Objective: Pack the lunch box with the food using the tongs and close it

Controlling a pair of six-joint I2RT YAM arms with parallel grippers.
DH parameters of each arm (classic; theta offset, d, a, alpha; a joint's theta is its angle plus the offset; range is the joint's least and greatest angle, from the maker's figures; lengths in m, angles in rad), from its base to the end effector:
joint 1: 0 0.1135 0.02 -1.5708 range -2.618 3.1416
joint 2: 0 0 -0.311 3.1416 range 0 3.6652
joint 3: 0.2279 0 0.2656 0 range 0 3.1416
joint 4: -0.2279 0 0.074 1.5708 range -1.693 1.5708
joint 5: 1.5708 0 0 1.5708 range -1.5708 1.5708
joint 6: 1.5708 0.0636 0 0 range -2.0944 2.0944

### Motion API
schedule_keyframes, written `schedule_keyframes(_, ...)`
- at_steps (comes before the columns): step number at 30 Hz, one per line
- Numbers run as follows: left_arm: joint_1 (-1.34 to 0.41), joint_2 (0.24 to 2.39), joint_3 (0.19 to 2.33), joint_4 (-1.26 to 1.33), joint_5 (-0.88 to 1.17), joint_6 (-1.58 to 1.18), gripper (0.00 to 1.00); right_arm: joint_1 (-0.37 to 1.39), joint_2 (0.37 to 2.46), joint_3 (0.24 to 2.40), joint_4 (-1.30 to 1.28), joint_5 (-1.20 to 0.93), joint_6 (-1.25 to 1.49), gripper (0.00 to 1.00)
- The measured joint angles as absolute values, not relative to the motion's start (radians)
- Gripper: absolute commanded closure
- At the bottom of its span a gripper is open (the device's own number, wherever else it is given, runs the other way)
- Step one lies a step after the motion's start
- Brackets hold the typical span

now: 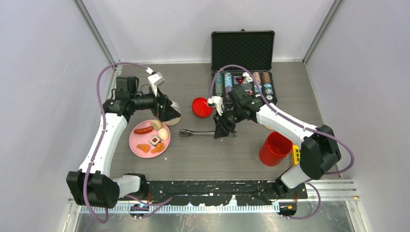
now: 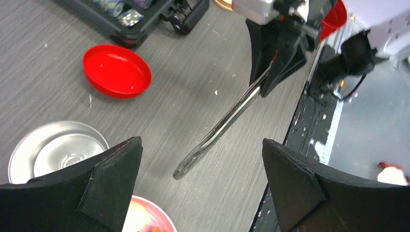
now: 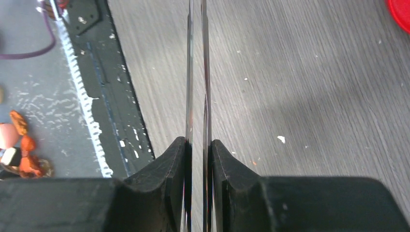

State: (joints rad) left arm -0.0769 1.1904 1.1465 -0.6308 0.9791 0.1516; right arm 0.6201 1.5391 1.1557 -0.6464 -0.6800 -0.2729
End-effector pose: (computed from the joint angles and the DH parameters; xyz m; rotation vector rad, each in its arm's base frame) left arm 0.2463 -0.0719 0.3825 0.7421 1.9423 -1.0363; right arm 0.2503 0.2279 0.2774 -1.3265 2.1917 1.0104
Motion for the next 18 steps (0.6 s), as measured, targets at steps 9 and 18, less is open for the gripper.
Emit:
schedule_keyframes(9,-0.203,1.233,1.196,-0.858,0.969,0.492,0.04,0.641,1.496,1.221,-0.703,-0.753,-0.268,0.75)
schedule_keyframes(18,-0.321,1.237,1.121,-0.912,0.905,0.628,0.07,0.680,1.487,1.272,-0.787,-0.791,-0.287,0.75)
